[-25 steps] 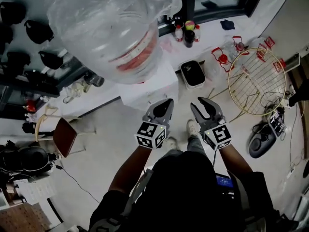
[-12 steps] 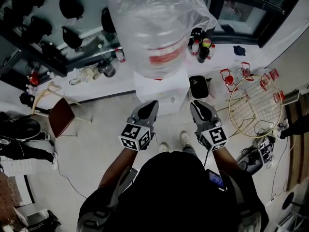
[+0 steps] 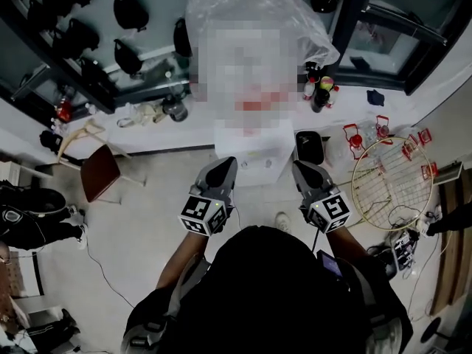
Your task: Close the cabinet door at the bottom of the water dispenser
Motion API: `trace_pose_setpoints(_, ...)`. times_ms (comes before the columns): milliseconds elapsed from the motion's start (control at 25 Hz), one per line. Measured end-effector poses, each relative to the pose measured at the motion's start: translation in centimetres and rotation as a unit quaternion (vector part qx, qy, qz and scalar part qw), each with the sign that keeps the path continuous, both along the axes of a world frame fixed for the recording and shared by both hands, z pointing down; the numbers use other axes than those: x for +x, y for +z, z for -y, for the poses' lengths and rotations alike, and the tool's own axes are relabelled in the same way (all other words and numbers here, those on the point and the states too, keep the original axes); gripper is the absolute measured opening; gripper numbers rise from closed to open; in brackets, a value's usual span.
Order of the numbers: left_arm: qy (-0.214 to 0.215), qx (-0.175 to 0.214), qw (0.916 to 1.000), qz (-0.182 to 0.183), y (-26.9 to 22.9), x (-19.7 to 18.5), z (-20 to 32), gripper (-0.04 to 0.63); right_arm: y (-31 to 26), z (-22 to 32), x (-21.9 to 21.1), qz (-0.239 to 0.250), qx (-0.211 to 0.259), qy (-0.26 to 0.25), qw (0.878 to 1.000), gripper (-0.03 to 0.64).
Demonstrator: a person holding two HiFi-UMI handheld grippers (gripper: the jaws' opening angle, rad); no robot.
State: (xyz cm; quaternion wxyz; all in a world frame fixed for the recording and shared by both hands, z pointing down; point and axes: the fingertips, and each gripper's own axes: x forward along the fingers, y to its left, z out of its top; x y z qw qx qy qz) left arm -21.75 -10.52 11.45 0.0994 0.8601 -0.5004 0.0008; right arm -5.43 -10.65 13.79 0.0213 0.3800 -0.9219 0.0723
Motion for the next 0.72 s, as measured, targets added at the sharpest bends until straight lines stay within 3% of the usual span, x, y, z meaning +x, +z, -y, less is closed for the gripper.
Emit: trace_pose_setpoints(720, -0.039, -0.007, 0.9992, -0.003, 0.7, 0.9, 2.2, 0.008, -0.4, 4.0, -0.9, 0.023, -0.003, -0.054, 0.998, 0.006)
